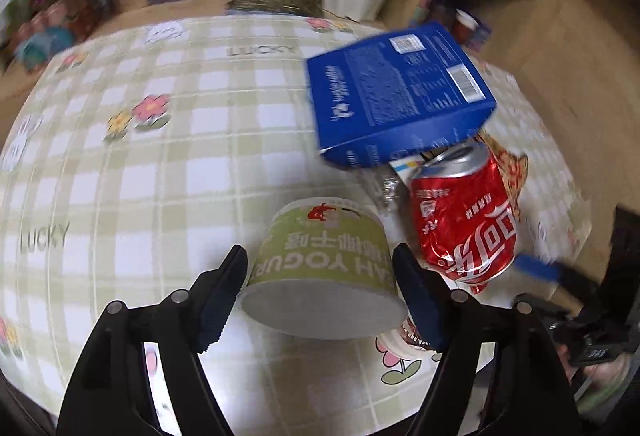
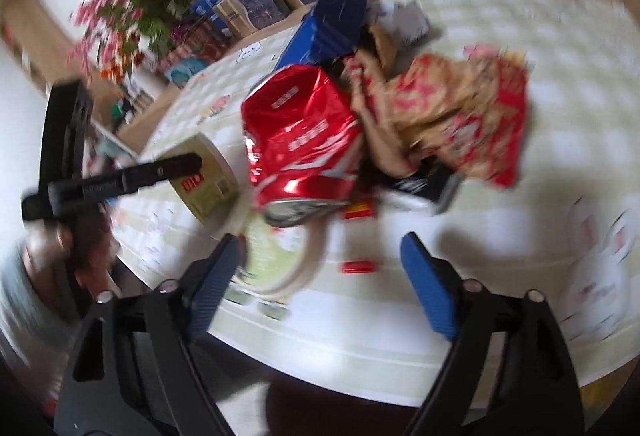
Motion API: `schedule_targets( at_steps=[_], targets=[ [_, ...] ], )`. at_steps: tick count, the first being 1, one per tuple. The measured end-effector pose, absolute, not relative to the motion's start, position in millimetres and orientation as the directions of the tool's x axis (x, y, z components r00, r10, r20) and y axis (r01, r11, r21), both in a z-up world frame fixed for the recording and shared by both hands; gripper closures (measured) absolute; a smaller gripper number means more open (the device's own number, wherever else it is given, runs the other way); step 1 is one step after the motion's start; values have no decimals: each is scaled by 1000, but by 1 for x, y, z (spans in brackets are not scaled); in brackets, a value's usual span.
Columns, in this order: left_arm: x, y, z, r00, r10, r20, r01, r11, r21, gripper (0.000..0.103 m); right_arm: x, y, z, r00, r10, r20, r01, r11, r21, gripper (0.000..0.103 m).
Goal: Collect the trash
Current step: 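Grasp the yogurt cup with the left gripper while the right grasps the crushed red can, then drop the red can into the bin with the right gripper while the left carries the cup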
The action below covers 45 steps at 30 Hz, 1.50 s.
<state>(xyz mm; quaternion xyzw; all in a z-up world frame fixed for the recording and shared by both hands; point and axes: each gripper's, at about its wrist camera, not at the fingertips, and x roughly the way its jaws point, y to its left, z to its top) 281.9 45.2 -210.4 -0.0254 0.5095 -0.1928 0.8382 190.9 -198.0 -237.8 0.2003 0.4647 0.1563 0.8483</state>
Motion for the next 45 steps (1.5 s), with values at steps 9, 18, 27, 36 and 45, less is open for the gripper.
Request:
schedule_targets(
  at_steps=[9,18,27,36,45],
  targets=[
    [263,58,-210,465,-305,-831,249,946,-208,31,214,-173,-246,569,451,-688,86,799,595,31],
    [246,58,-214,478,-313,-821,260,943,-209,31,234,-178,-260,594,409,-693,194,763,617,56],
    [249,58,-220,442,-320,-838,250,941,-227,25,226,-187,-258,619,418,-665,153,766,624,66],
    [244,64,-219,461,-361,-811,219,932,-290,28,213,-191,-251,644,427,-635,72,793,606,69],
    [217,70,-190,531,-345,-774,198,938,-283,28,194,-197,-235,658,433,-616,14,811,585,69]
  ],
)
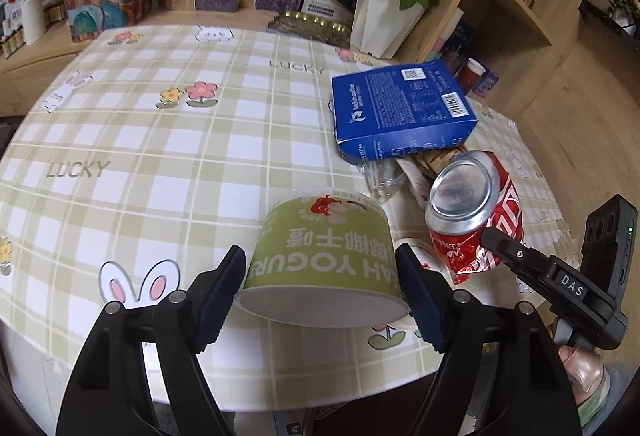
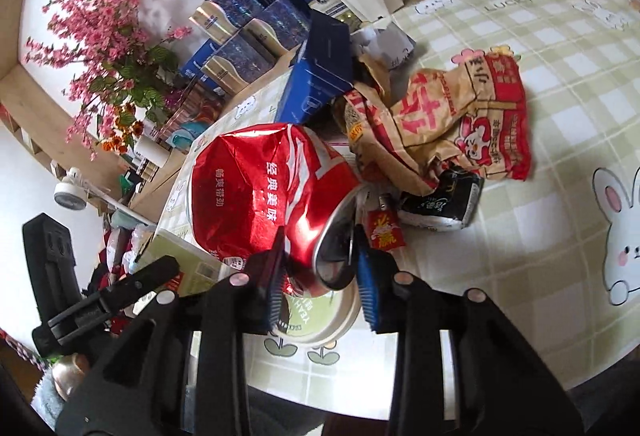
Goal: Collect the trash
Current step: 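Drop the red can into the bin with the right gripper while the left carries the cup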
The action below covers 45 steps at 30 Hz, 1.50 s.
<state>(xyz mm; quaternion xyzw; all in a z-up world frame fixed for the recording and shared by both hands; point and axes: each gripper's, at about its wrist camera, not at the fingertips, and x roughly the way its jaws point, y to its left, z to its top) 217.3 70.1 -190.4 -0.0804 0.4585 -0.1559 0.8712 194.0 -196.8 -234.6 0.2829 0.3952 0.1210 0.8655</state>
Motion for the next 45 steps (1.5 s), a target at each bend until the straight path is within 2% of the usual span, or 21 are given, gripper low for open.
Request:
schedule_targets(
  at_steps=[11,20,35,45],
  targets=[
    [140,64,-157,601,-337,-725,217,942,-258,28,145,-213,-207,615,474,-630,-122,847,518,69],
    [80,54,-141,633,-349,-691,267,936,-228,28,86,-217,-215,446,524,-726,-254,852,459,69],
    [50,51,-154,604,-378,-702,294,924,-245,28,58,-181,-315,162,397,-903,-257,901,350,69],
    [49,49,-167,575,-386,-722,298,920,-255,28,57,-173,-364,64,294,-954,-206,939,276,69]
  ],
)
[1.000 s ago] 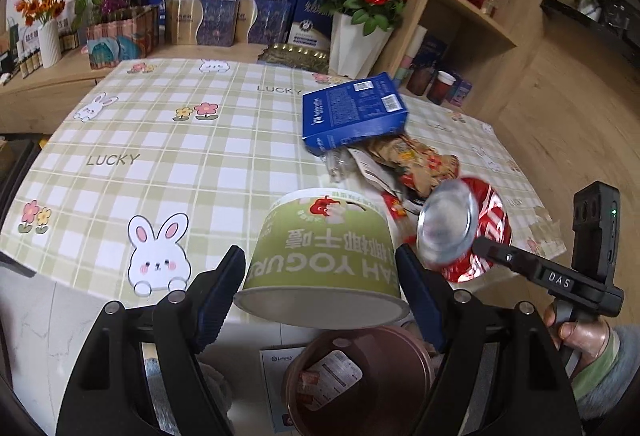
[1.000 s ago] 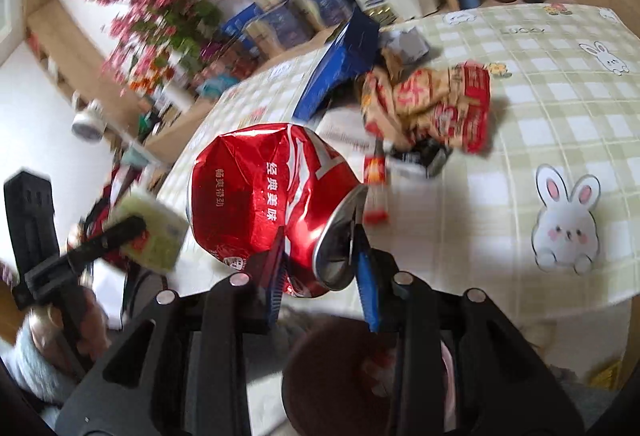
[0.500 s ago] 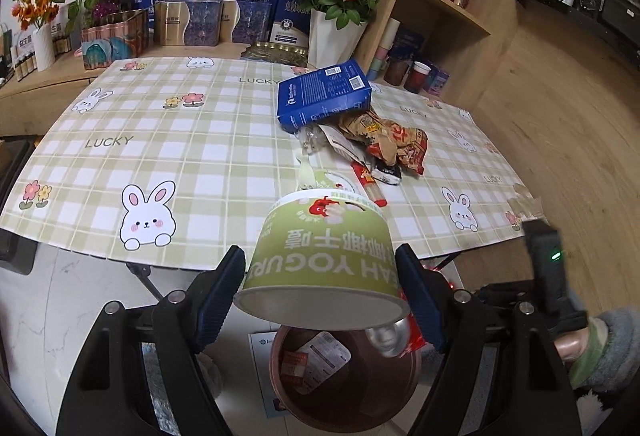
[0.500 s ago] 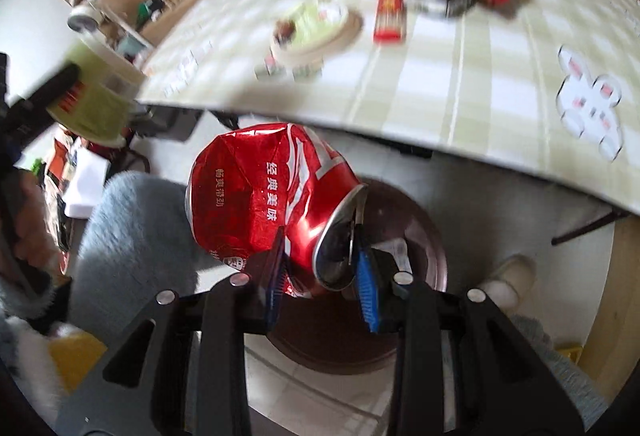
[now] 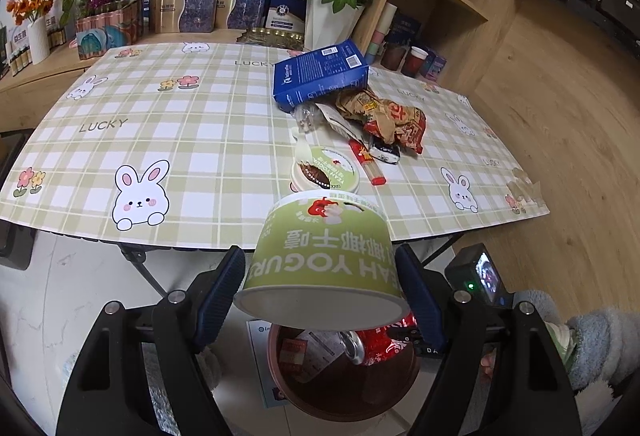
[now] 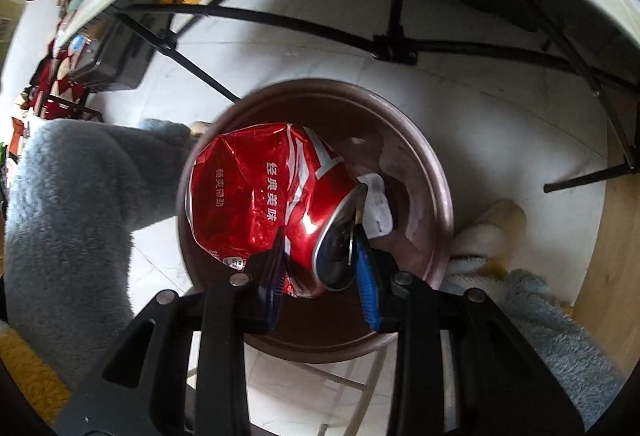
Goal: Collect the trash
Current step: 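Drop the red can into the bin with the right gripper while the left carries the cup, then lower the yogurt cup into the brown bin and open the left gripper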
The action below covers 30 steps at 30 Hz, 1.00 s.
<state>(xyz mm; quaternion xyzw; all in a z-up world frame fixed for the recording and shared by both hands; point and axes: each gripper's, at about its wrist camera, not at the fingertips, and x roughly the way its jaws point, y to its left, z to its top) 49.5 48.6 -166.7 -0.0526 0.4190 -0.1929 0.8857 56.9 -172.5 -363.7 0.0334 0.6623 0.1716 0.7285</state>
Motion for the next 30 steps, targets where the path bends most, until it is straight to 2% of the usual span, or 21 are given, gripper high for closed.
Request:
schedule_targets(
  at_steps=[4,6,10,12,14,16,18,19,23,30],
  targets=[
    [50,47,-169,567,-389,-727,300,919,-257,28,58,-179,-369,54,299,-953,-171,943,286,65],
    [52,46,-171,555,-395,-732,302,916,-266,28,60,-181,-368,63,315,-947,-170,938,301,60],
    [54,44,-177,538,-397,-744,303,914,-269,28,61,-185,-351,110,340,-934,-175,932,319,58],
    [55,44,-181,531,-398,-748,304,913,-271,28,62,-188,-333,156,355,-922,-184,927,326,44],
    [56,41,-185,518,-400,-756,306,912,-273,28,64,-189,-311,219,347,-912,-218,928,301,35],
    [57,37,-188,506,-399,-765,317,911,-265,28,65,-191,-280,311,315,-897,-271,934,234,26],
    [56,30,-193,491,-395,-776,339,908,-248,28,65,-192,-255,383,290,-877,-306,936,176,13],
    [56,26,-194,487,-390,-781,347,908,-237,28,64,-193,-242,419,281,-863,-322,935,148,11],
    [53,14,-203,461,-387,-799,375,901,-219,28,61,-202,-196,546,263,-796,-343,937,74,6],
    [49,-1,-221,434,-347,-831,411,898,-161,28,71,-233,-163,628,225,-745,-249,965,82,6]
  ],
)
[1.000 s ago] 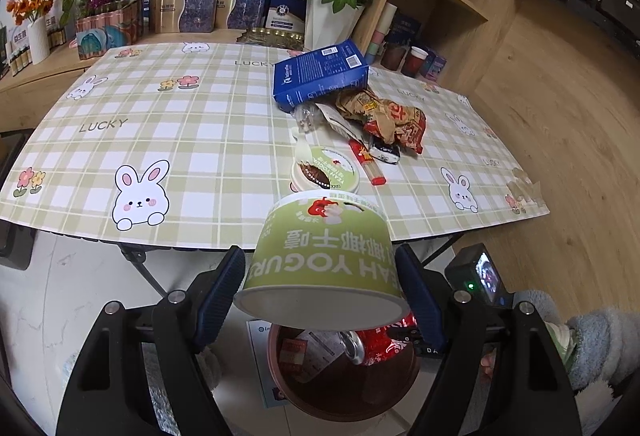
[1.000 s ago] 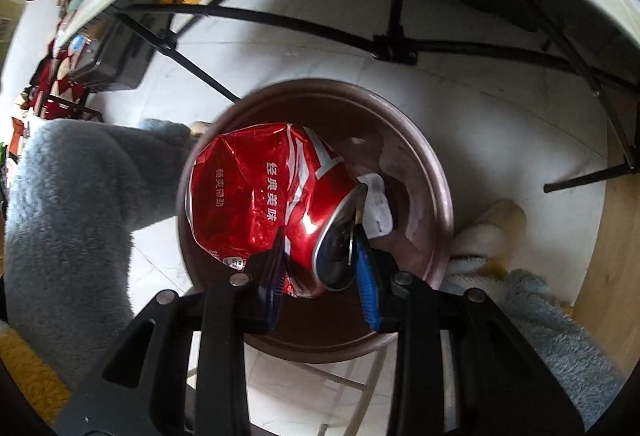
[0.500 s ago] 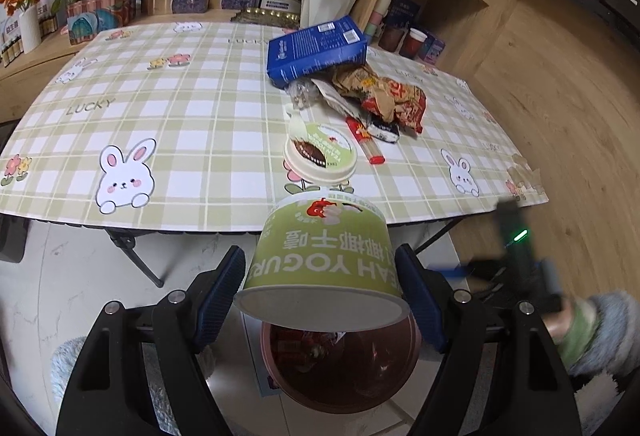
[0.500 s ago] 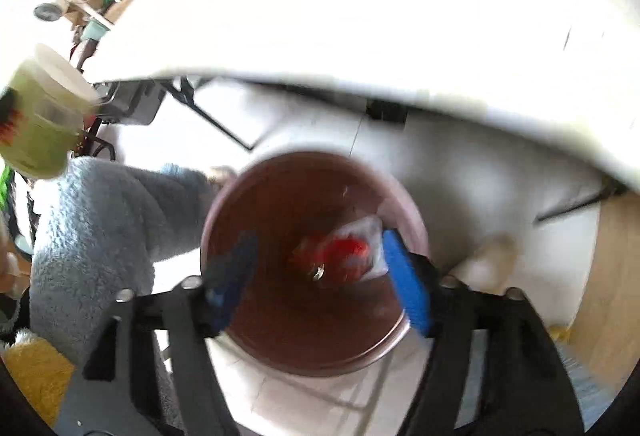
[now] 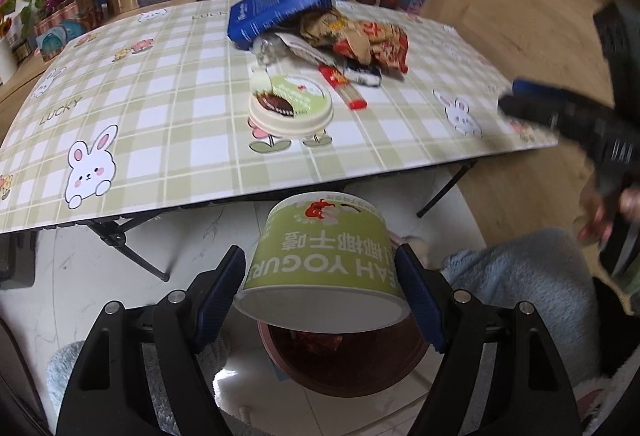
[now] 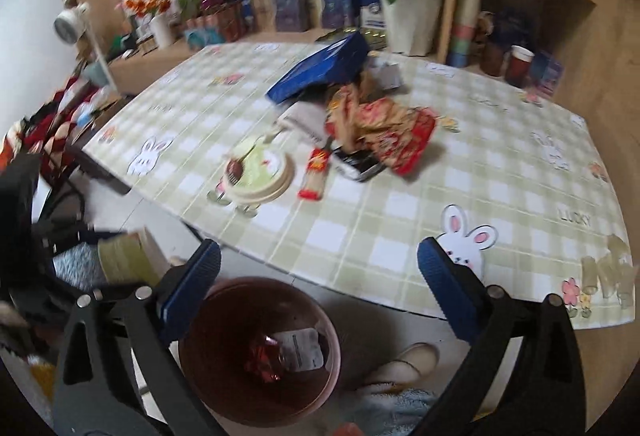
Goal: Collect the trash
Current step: 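Lower the yogurt cup into the brown bin and open the left gripper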
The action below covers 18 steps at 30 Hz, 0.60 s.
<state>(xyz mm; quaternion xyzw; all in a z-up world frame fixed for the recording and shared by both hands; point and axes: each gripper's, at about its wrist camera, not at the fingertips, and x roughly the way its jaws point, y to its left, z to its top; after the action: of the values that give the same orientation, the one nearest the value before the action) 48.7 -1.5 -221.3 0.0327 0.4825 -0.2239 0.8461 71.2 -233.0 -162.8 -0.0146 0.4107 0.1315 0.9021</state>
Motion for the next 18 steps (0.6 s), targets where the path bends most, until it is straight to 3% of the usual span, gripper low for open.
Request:
schedule_targets(
  at_steps=[11,18],
  targets=[
    [48,-23,-285,314,-269,-911,475,875,-95,28,67,-247,-158,665,192,-722,-186,979,89,6],
    [49,-23,-297,276,-272,-922,481,870,-113,27,67,-248,-163,656,191,-730,-177,979,98,6]
  ],
)
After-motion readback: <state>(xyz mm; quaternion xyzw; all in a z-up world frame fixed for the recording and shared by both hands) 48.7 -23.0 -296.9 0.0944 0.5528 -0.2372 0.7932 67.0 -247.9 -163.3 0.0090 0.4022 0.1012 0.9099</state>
